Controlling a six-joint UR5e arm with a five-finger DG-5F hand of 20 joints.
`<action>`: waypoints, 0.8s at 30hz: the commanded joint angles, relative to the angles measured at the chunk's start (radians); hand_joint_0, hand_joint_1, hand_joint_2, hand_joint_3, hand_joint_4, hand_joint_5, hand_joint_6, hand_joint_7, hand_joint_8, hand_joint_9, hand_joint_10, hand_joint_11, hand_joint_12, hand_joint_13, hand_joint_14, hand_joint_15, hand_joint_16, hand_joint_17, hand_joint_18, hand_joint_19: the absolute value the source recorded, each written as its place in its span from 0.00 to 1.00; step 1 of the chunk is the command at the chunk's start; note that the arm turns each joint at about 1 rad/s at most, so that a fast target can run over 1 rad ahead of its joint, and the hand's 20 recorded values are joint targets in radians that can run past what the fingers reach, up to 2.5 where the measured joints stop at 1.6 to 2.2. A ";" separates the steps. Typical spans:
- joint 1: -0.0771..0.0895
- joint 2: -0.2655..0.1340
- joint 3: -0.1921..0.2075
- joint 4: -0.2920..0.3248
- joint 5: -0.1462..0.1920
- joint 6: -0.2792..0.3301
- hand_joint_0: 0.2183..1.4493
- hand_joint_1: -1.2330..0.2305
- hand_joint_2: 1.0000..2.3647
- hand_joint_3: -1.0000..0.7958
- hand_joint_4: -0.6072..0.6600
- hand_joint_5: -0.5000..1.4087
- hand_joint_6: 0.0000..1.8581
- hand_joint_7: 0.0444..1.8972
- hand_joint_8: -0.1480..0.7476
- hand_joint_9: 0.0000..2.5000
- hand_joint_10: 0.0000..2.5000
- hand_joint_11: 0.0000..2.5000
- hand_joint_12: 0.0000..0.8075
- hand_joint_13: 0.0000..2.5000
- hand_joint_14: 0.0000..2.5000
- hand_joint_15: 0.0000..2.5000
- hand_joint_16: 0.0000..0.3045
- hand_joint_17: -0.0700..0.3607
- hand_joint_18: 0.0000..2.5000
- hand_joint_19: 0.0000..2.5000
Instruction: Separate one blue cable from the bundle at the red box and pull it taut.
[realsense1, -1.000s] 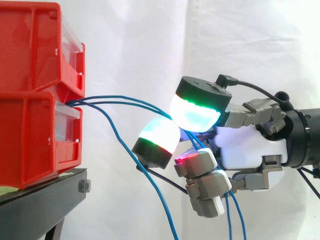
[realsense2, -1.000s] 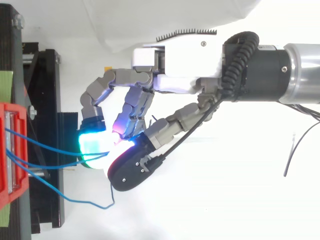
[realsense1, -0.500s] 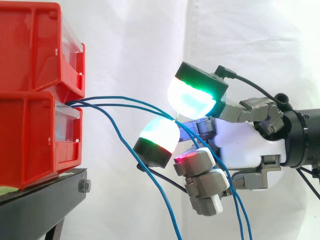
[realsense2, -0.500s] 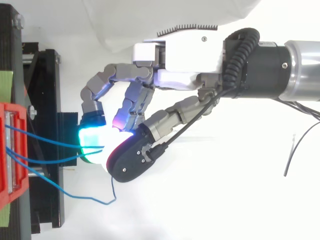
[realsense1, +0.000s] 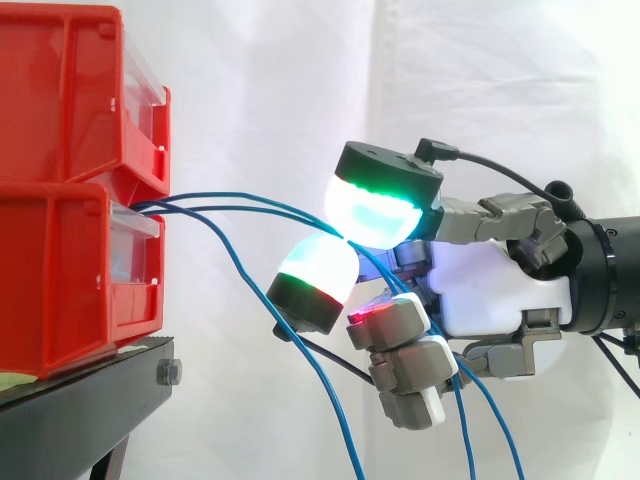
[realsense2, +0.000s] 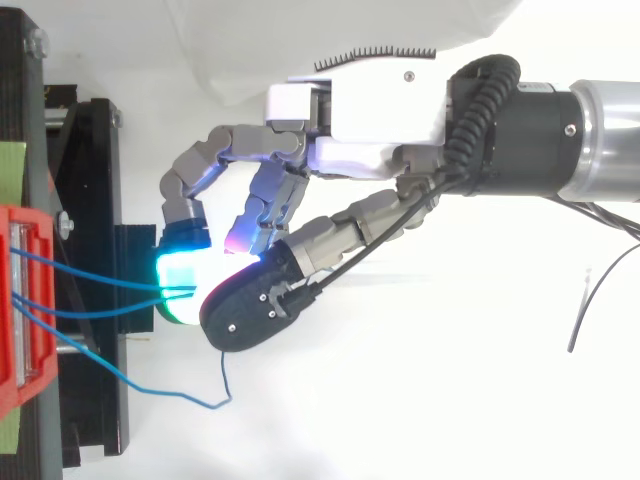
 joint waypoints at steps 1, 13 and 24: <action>0.000 0.000 0.000 0.000 0.001 0.000 0.30 0.48 0.01 0.43 0.53 0.18 0.42 0.57 0.51 0.46 0.01 0.47 0.47 0.47 0.01 0.46 0.19 0.47 0.34 0.40; 0.000 -0.001 0.000 0.000 0.003 -0.001 0.28 0.41 0.01 0.34 0.55 0.19 0.42 0.59 0.50 0.46 0.01 0.47 0.44 0.47 0.01 0.47 0.18 0.45 0.34 0.41; 0.003 0.000 0.001 0.000 0.004 0.000 0.25 0.36 0.00 0.28 0.55 0.19 0.43 0.57 0.51 0.47 0.01 0.47 0.46 0.47 0.01 0.46 0.19 0.46 0.35 0.39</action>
